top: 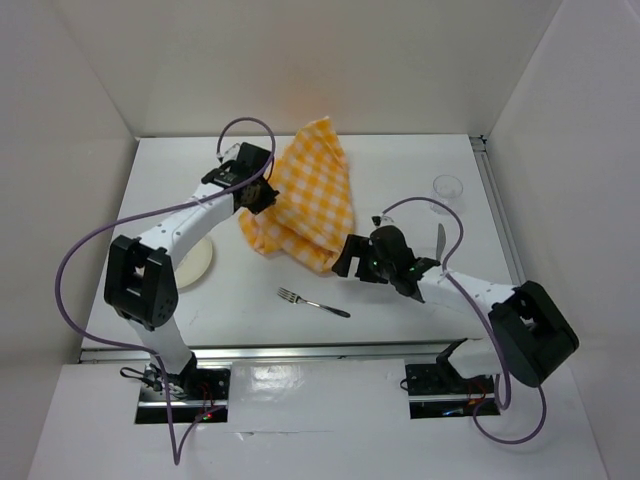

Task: Set the dinner table for one person

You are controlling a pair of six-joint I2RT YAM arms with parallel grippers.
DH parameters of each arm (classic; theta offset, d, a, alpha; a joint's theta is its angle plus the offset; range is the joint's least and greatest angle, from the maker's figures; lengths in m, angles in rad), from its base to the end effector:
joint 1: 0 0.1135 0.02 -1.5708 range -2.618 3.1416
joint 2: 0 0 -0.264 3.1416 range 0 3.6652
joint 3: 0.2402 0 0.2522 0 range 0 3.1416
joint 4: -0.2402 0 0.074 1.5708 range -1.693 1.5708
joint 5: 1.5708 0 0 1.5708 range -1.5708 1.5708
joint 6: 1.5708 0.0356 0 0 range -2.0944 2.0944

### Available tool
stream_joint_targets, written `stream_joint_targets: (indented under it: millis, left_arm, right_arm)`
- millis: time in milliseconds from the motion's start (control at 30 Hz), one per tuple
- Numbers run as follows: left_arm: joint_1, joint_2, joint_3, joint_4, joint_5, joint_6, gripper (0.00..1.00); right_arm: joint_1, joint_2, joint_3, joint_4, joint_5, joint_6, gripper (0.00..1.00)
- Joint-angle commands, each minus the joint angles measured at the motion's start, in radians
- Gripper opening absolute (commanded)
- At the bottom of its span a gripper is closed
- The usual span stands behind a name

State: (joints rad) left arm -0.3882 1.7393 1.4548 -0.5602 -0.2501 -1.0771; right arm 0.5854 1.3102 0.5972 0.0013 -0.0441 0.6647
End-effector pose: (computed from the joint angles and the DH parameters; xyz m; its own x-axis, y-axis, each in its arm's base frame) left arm 0.3627 -0.1388 0.2815 -0.5170 -0.7103 -0.4776 -0.5078 0.7037 -0.4970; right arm 0.2154 0.1447 0.1822 -0.7861 0.2182 -0.5783 -0.1206 0.8635 0.4898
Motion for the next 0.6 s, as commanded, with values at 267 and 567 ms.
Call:
stream_joint_targets:
  millis: [267, 567]
  left_arm:
    - [-0.001, -0.075, 0.16, -0.009, 0.032, 0.085, 0.0]
    - [-0.001, -0.054, 0.262, -0.041, 0.032, 0.115, 0.0]
  right_arm:
    - [0.097, 0.222, 0.033, 0.324, 0.147, 0.335, 0.95]
    - [0.143, 0.304, 0.093, 0.393, 0.15, 0.339, 0.84]
